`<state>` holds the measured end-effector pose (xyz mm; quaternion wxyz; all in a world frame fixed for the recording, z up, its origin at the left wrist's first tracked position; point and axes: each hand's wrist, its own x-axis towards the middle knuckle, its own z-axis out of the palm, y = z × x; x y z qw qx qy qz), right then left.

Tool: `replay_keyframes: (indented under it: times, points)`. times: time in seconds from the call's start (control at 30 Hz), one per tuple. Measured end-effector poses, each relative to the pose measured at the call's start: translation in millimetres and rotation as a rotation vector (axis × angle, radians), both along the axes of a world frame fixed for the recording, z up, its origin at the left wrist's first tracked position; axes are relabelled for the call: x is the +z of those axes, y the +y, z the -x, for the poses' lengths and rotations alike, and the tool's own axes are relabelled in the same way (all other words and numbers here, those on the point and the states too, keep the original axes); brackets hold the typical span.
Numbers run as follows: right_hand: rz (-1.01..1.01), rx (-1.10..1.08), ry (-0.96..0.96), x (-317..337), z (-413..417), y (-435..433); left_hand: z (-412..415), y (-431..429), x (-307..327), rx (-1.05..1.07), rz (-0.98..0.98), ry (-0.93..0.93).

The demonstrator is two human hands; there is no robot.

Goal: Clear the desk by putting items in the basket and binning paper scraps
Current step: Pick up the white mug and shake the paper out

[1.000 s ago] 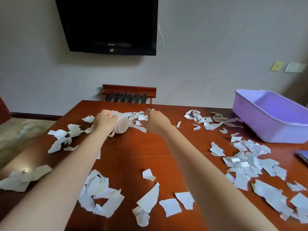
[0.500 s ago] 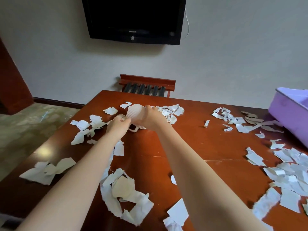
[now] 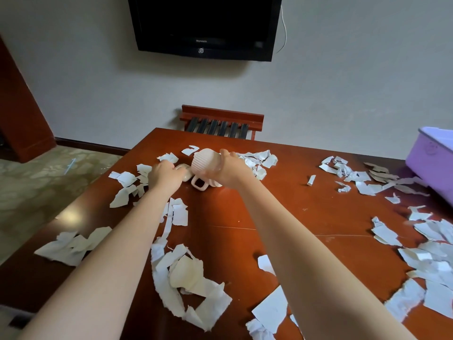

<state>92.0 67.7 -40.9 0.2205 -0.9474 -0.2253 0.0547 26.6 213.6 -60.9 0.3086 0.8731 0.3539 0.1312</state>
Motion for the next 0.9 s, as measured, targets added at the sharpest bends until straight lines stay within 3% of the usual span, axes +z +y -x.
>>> replay_keyframes:
  times: [0.33, 0.53, 0.9]
  points:
    - [0.040, 0.067, -0.076, 5.9, 1.4, 2.8, -27.6, 15.0, -3.3, -0.077, -0.015, 0.249]
    - [-0.029, 0.045, -0.031, 2.8, -3.9, 6.2, -29.1, 23.7, -4.9, -0.149, 0.057, 0.244]
    - [-0.038, 0.014, 0.038, 1.9, -9.2, 12.4, -26.7, 23.1, -9.3, -0.157, 0.004, 0.198]
